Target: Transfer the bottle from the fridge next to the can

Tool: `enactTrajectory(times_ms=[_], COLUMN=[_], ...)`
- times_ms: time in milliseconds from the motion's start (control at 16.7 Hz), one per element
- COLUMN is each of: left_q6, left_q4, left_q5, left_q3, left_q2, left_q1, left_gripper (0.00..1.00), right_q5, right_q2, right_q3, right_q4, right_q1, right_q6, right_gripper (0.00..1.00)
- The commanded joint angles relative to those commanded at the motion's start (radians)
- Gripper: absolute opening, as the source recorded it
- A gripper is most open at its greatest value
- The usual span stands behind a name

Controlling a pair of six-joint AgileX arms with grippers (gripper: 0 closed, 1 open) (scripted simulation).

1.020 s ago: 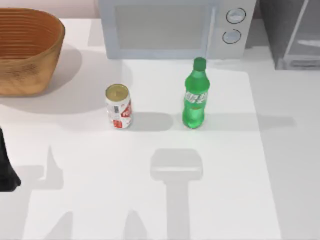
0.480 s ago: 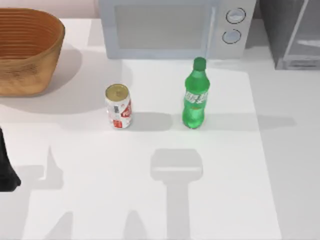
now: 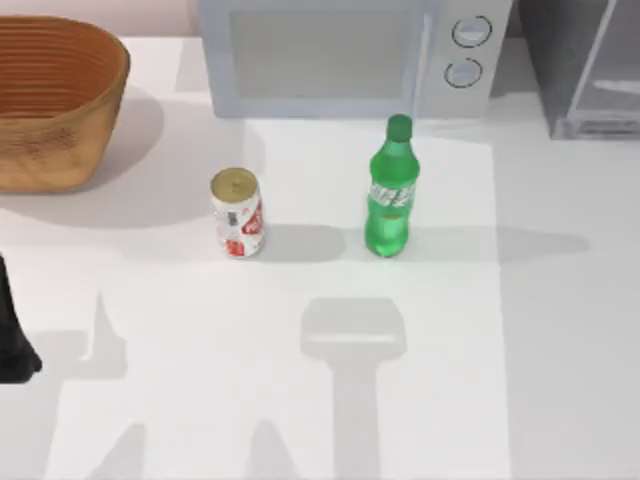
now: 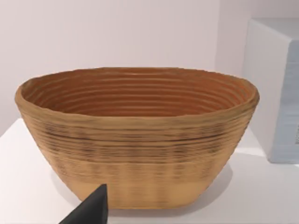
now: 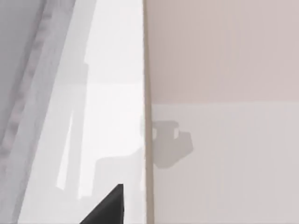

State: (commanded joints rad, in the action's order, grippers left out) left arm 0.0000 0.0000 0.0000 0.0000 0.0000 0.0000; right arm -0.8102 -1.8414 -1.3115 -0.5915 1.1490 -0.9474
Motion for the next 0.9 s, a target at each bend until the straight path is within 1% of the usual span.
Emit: enactTrajectory(times_ms=[180, 300, 420, 720, 900], left_q6=[0.0, 0.0, 0.0, 0.0, 0.0], left_q4=[0.0, 0.0, 0.0, 0.0, 0.0], left_q5=[0.0, 0.0, 0.0, 0.0, 0.0], left_q3=[0.0, 0.0, 0.0, 0.0, 0.0], left_q2=[0.0, 0.0, 0.0, 0.0, 0.0], left_q1=[0.0, 0.0, 0.0, 0.0, 0.0], left_gripper=[1.0, 1.0, 1.0, 1.0, 1.0], right_q5=[0.029, 0.041, 0.047, 0.048, 0.103], right_q2=[0.002, 0.005, 0.007, 0.012, 0.025], right_q3=[0.005, 0.007, 0.008, 0.015, 0.037], right_q4=[0.178, 0.251, 0.283, 0.287, 0.317], right_q1=[-0.131, -0.189, -0.217, -0.209, -0.271], right_q6=[0.192, 0.266, 0.299, 0.3, 0.354], right_gripper=[1.0, 1.0, 1.0, 1.0, 1.0])
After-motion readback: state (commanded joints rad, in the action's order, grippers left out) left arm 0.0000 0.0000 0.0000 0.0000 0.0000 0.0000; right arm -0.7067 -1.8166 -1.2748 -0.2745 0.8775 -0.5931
